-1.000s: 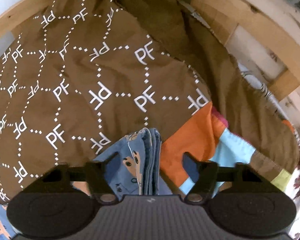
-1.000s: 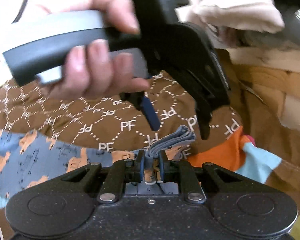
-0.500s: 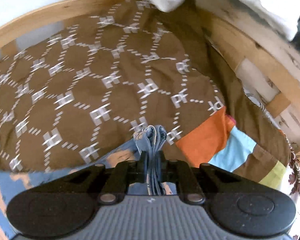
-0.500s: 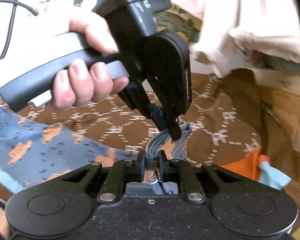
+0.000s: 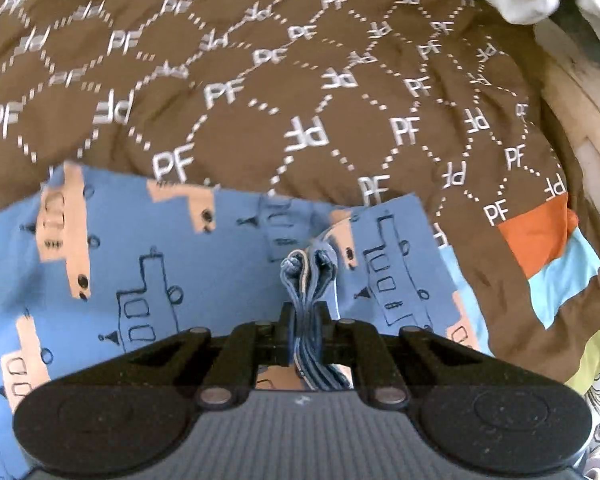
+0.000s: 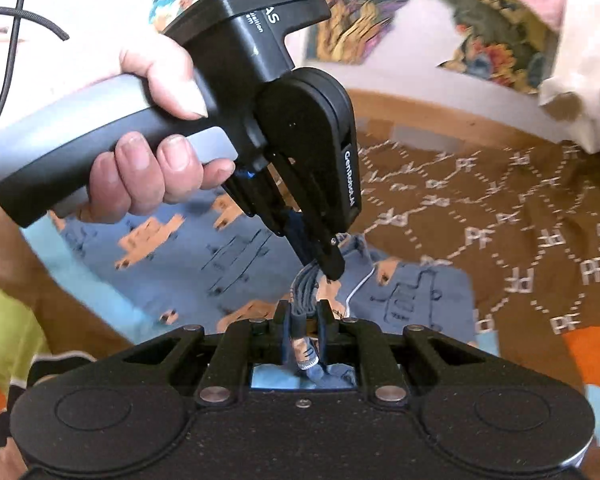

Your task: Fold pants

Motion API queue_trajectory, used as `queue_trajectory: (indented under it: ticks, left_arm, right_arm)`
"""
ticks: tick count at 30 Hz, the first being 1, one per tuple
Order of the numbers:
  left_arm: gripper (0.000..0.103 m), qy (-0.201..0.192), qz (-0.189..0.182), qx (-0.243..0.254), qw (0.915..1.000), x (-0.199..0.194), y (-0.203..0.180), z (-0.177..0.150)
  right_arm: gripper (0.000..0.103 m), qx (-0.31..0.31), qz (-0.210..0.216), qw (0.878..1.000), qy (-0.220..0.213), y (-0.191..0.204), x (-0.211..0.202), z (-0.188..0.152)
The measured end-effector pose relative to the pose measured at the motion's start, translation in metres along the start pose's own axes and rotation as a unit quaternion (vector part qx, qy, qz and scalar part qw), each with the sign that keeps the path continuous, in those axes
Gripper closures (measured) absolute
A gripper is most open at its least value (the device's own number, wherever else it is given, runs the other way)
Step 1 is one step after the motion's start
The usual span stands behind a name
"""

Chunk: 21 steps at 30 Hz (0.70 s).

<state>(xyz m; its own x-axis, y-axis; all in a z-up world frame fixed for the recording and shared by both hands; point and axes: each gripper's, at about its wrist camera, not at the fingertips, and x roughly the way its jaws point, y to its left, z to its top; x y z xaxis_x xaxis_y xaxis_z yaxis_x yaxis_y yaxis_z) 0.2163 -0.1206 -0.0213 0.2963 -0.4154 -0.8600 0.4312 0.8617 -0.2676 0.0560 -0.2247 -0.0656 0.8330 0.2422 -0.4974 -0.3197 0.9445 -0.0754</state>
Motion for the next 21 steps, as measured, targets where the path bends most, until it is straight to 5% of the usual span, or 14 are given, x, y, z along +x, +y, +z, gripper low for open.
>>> queue_trajectory:
  ticks: [9,21]
  left_arm:
    - [0.089,0.017,-0.022,-0.011,0.9995,0.015,0.019,-0.003]
    - [0.089,0.015,0.002,-0.006,0.9999,0.014,0.011,-0.005]
  right_arm:
    - [0.079,-0.034,-0.005,0.999,0.014,0.013,0.013,-0.006]
    - [0.086,-0.013,0.0,1.0,0.016,0.005,0.014,-0.007]
